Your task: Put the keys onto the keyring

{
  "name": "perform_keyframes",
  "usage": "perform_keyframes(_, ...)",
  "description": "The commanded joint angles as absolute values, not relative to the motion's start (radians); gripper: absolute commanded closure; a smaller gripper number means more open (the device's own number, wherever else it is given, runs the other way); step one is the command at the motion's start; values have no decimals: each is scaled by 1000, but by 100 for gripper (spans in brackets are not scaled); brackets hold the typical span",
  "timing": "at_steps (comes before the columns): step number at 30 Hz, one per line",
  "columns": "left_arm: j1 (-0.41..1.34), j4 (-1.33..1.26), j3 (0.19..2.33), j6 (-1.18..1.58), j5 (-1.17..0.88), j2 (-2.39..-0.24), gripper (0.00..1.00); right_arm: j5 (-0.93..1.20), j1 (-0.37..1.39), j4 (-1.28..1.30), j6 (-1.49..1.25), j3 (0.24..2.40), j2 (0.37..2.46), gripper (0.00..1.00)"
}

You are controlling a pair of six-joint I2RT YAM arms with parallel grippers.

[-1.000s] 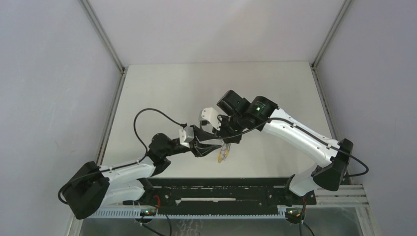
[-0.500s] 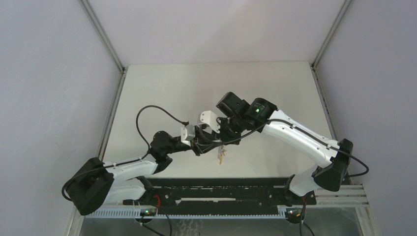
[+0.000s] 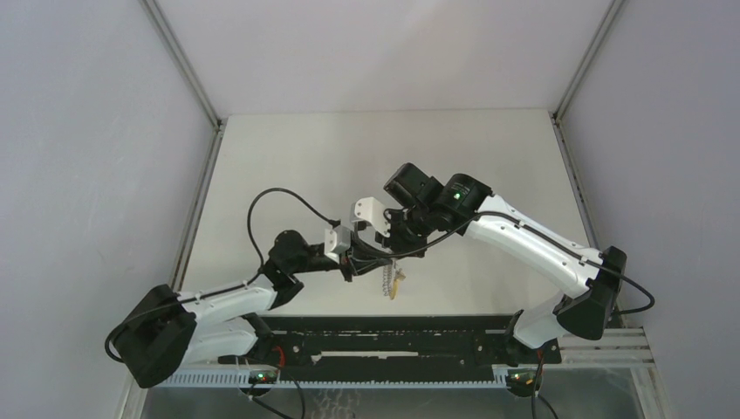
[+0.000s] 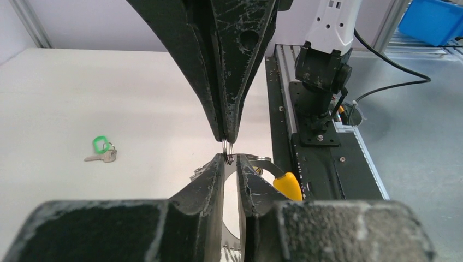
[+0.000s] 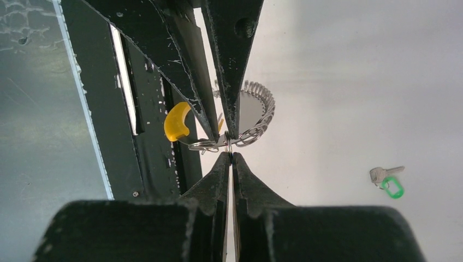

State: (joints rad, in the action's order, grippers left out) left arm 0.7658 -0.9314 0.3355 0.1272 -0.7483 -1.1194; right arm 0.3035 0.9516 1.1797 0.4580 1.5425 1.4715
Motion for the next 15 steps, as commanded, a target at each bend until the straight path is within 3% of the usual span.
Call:
perform_keyframes(1, 761, -923, 408, 104, -785, -1095, 84, 321, 954, 1144, 477, 1563, 1443, 100)
perform_keyframes(10, 761, -940, 430, 133, -796, -1126, 84, 324, 974, 1138, 484, 1564, 1458, 100)
perform_keyframes(15, 761, -943, 435, 140, -827, -1145, 99, 313, 973, 1128, 486, 1565, 1455, 100)
